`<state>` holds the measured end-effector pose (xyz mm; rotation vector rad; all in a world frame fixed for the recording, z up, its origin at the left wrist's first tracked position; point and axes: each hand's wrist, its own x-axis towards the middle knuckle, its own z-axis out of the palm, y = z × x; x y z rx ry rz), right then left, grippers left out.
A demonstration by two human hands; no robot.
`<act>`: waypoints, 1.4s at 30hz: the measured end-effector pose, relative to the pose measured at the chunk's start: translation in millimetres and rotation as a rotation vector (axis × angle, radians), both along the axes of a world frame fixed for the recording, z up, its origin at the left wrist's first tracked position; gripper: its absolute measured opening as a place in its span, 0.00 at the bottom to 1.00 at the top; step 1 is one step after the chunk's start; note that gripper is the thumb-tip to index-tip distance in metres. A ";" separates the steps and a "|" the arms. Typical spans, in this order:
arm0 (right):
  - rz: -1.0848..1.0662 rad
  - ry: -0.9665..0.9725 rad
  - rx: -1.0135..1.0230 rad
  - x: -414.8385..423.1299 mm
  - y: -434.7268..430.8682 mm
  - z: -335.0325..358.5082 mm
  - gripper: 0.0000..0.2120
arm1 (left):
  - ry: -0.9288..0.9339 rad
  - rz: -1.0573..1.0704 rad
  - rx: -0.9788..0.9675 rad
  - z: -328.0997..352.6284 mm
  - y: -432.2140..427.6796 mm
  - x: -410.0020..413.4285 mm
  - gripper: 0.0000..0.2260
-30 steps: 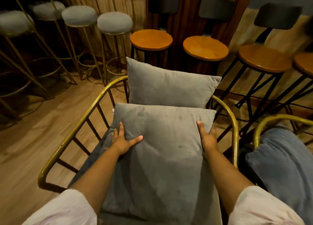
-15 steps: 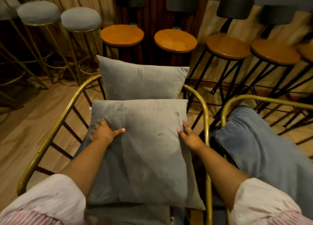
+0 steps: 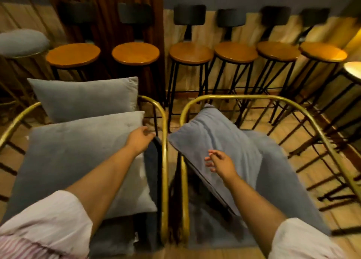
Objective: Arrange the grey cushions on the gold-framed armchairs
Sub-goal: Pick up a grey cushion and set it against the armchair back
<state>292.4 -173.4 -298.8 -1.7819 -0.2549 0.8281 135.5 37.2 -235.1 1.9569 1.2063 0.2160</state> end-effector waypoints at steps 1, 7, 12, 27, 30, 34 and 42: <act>-0.017 0.013 -0.026 17.3 -21.6 -0.4 0.07 | -0.014 -0.035 -0.014 -1.0 -22.7 21.8 0.19; -0.153 0.055 -0.147 109.0 -128.6 -13.8 0.15 | 0.107 -0.245 -0.061 1.4 -131.4 143.3 0.29; -0.277 0.104 -0.192 161.8 -162.4 -38.0 0.17 | 0.229 -0.456 -0.115 -9.8 -158.8 198.7 0.32; -0.343 0.456 -0.240 211.0 -86.9 -168.5 0.57 | 0.124 -0.240 -0.218 -83.4 -13.7 284.5 0.38; -0.398 0.391 -0.214 211.3 -87.0 -191.5 0.59 | 0.189 -0.177 -0.211 -105.3 2.2 291.0 0.41; -0.420 0.426 -0.148 205.8 -101.0 -200.9 0.70 | 0.263 -0.153 -0.251 -121.7 10.6 294.6 0.50; -0.438 0.435 -0.088 213.4 -120.6 -167.5 0.58 | 0.241 -0.096 -0.178 -120.7 -10.4 278.6 0.57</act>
